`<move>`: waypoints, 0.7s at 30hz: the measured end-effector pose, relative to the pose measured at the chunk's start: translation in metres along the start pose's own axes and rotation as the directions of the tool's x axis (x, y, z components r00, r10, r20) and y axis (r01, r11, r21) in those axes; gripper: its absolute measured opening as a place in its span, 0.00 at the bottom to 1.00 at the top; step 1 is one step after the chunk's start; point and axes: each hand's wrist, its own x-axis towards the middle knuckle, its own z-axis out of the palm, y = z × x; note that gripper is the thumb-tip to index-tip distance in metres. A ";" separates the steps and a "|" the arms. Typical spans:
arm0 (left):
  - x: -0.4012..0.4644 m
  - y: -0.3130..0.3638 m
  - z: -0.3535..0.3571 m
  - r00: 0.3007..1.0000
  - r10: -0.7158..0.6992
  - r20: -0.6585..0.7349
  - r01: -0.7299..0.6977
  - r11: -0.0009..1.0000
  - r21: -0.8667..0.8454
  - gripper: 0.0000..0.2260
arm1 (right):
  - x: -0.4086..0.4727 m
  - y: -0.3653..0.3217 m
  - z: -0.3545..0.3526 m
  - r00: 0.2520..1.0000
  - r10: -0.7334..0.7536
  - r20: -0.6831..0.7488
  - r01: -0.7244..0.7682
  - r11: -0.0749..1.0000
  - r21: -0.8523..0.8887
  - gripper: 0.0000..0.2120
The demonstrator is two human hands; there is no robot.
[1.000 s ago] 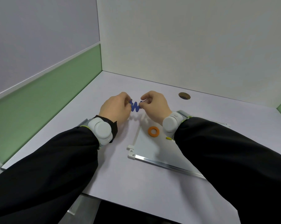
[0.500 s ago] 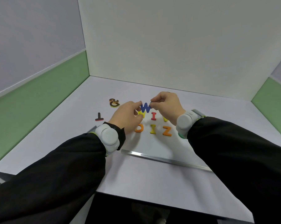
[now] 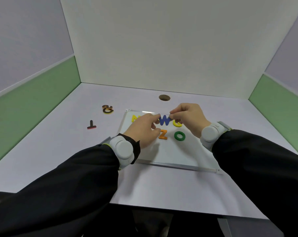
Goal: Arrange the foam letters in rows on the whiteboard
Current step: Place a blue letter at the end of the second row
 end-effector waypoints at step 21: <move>0.014 0.056 0.070 0.972 0.154 0.176 -0.168 0.983 0.069 0.14 | -0.040 0.055 -0.077 0.985 0.054 -0.165 -0.064 0.996 -0.056 0.01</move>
